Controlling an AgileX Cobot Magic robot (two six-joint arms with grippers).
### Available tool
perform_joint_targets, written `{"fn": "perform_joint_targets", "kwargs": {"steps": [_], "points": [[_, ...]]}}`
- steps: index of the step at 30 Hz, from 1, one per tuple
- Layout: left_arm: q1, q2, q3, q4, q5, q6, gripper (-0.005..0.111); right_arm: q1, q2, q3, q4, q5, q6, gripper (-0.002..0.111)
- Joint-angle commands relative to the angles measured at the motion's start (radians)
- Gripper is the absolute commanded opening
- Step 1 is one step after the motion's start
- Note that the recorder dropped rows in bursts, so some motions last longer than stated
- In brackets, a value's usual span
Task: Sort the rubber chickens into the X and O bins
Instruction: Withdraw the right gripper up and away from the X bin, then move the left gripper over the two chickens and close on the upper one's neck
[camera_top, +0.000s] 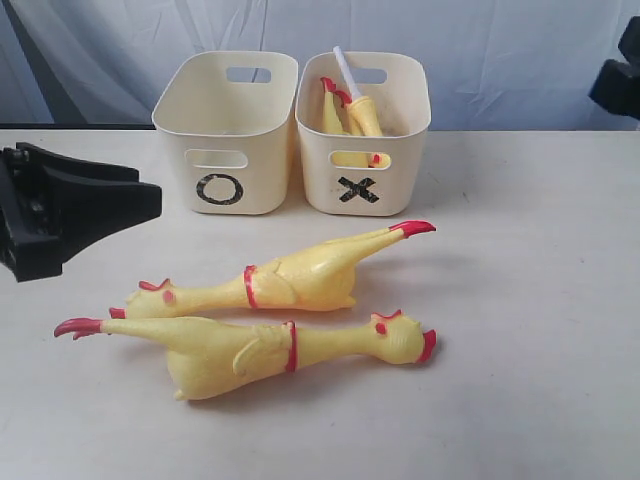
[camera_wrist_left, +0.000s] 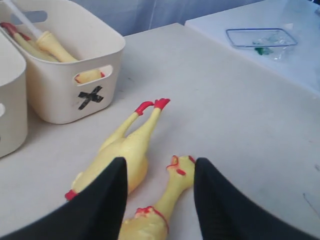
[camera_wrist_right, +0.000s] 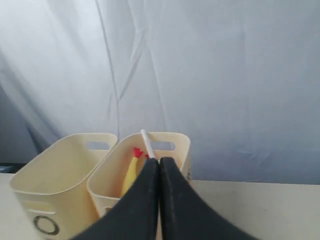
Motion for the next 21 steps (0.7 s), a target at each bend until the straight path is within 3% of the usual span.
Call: {"fn": "perform_joint_targets", "kwargs": {"steps": [1,5,12,16,21], "points": [[0.002,0.002,0.004,-0.033,-0.055,-0.002,0.042,-0.002,-0.13,0.025,-0.008,0.145,0.002,0.0],[0.002,0.002,0.004,-0.033,-0.042,-0.001,0.038,-0.002,-0.211,0.043,-0.005,0.256,0.0,0.0],[0.002,0.002,0.004,-0.017,-0.034,-0.001,0.0,-0.002,-0.314,0.055,-0.054,0.536,-0.001,0.0],[0.002,0.002,0.002,0.037,0.008,-0.001,0.0,-0.004,-0.361,0.055,-0.099,0.652,0.001,0.0],[0.002,0.02,-0.009,0.037,0.013,0.071,0.0,-0.004,-0.418,0.055,-0.155,0.64,0.036,0.0]]}}
